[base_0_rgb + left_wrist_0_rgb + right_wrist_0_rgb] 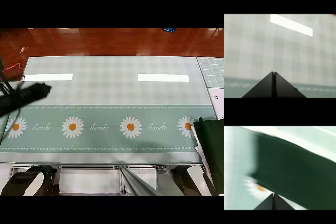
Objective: Fold the shirts.
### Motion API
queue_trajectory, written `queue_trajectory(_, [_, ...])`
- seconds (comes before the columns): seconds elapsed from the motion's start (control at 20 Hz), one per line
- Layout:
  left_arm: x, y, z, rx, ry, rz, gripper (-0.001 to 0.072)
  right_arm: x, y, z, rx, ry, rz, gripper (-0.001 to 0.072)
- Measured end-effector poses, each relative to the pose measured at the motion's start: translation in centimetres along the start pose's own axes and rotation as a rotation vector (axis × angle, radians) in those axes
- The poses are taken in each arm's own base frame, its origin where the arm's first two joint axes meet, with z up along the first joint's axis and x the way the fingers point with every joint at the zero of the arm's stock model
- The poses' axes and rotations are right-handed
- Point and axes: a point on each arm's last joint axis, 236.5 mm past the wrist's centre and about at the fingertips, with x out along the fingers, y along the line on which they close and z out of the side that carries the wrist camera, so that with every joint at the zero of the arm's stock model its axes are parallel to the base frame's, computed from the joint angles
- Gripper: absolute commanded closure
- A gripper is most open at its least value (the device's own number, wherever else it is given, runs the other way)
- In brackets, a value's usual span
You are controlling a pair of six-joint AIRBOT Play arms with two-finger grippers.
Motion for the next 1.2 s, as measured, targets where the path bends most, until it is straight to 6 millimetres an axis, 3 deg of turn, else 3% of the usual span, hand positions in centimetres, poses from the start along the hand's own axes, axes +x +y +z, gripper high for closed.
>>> queue_trajectory(0.1, [0.4,-2.2,4.0,0.060,-0.023,-0.032,0.0686,0.2,9.6,1.4,-0.195,-0.046,0.230,0.0691])
queue_trajectory(0.15, [0.8,-3.7,5.2,0.094,-0.003,-0.057,0.0686,0.2,14.3,0.7,-0.309,-0.049,0.315,0.0691])
queue_trajectory(0.2, [1.5,-5.4,6.3,0.130,0.020,-0.085,0.0686,0.5,19.1,-0.8,-0.437,-0.045,0.383,0.0690])
queue_trajectory(0.3, [3.3,-8.1,6.5,0.201,0.097,-0.126,0.0686,2.1,26.2,-5.5,-0.672,-0.020,0.436,0.0690])
queue_trajectory(0.4, [5.8,-9.0,4.5,0.252,0.203,-0.121,0.0686,5.6,30.1,-11.1,-0.862,0.043,0.394,0.0691])
queue_trajectory(0.55, [9.6,-6.5,0.6,0.259,0.373,-0.026,0.0685,12.1,30.6,-17.3,-1.049,0.154,0.223,0.0690])
queue_trajectory(0.7, [11.0,-4.2,-2.3,0.241,0.504,0.039,0.0685,15.5,29.5,-20.1,-1.120,0.215,0.105,0.0689])
queue_trajectory(0.85, [11.4,-3.1,-3.4,0.234,0.555,0.071,0.0685,16.7,28.7,-21.0,-1.150,0.239,0.045,0.0689])
queue_trajectory(1.2, [11.6,-2.5,-4.2,0.231,0.589,0.089,0.0685,17.3,28.2,-21.4,-1.166,0.251,0.009,0.0689])
